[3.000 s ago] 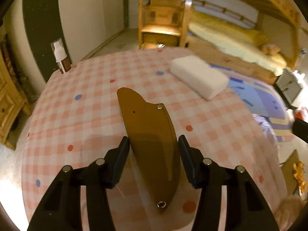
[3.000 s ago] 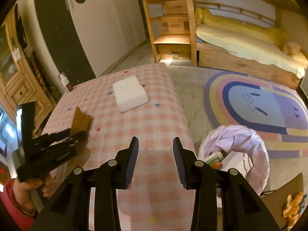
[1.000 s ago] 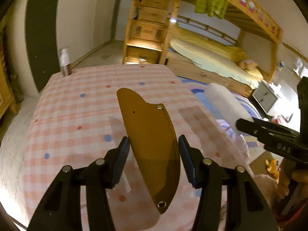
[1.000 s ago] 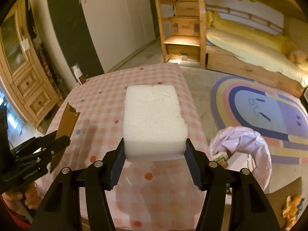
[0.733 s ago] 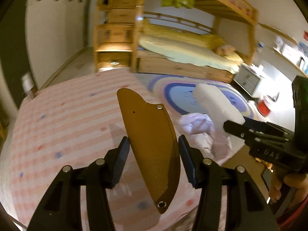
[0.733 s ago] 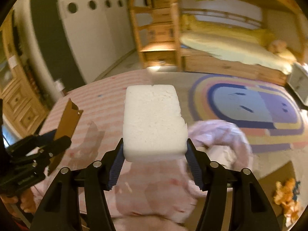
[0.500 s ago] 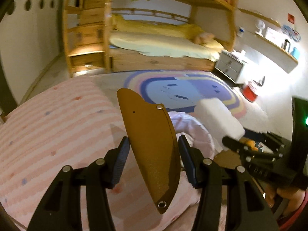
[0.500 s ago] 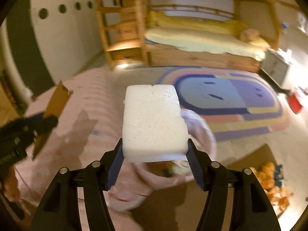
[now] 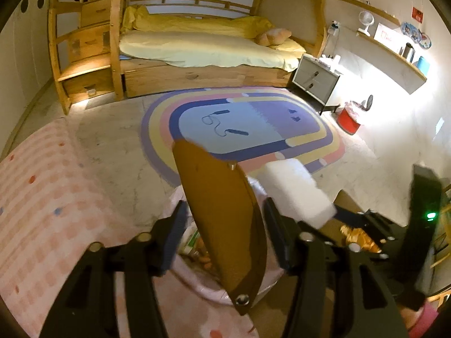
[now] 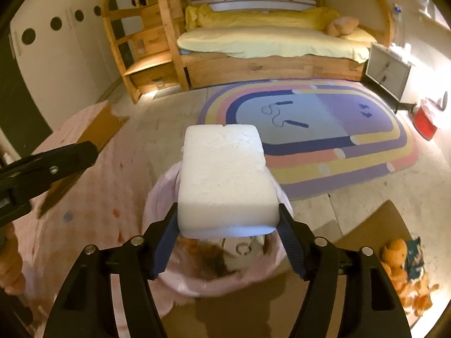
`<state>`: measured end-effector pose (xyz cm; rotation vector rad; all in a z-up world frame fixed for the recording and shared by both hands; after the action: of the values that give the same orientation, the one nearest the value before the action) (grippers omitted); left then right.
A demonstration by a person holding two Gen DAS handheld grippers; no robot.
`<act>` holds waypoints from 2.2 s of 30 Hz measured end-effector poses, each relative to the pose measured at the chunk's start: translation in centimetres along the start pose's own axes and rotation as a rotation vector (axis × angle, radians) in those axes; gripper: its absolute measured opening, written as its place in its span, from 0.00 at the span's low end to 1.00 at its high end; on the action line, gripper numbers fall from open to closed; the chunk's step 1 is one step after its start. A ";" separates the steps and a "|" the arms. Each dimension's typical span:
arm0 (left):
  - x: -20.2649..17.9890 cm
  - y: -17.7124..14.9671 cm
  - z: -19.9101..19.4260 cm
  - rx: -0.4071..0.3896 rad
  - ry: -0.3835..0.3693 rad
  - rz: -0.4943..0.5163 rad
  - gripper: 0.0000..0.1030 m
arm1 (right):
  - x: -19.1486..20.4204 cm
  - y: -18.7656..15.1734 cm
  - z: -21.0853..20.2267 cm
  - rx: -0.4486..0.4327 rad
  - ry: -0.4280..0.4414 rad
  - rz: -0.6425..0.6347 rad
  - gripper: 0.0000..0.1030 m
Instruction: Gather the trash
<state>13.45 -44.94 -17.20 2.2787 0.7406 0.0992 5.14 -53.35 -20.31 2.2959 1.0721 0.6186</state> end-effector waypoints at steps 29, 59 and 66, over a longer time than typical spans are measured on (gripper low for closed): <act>9.3 -10.5 -27.2 -0.096 0.429 -0.313 0.93 | 13.9 -2.8 -19.5 -0.009 0.295 -0.136 0.92; 11.1 -23.1 -41.7 -0.026 0.781 -0.471 0.93 | 21.9 -6.8 -27.2 -0.067 0.291 -0.419 0.94; 11.1 -22.8 -41.4 -0.026 0.775 -0.472 0.93 | 22.1 -7.1 -26.9 -0.062 0.287 -0.412 0.94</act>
<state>0.18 -0.24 -3.61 1.9471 1.6323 0.7857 -2.04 -24.80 -0.45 1.8875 1.5811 0.8090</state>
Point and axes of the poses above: each gripper's, at about its wrist camera, not at the fingertips, and z roughly the way its jaws point, x to its left, y to its top, the point moved 9 cm from there along z, roughly the way its jaws point, and after that the axes turned 4 degrees about z, right-handed, at the moved point
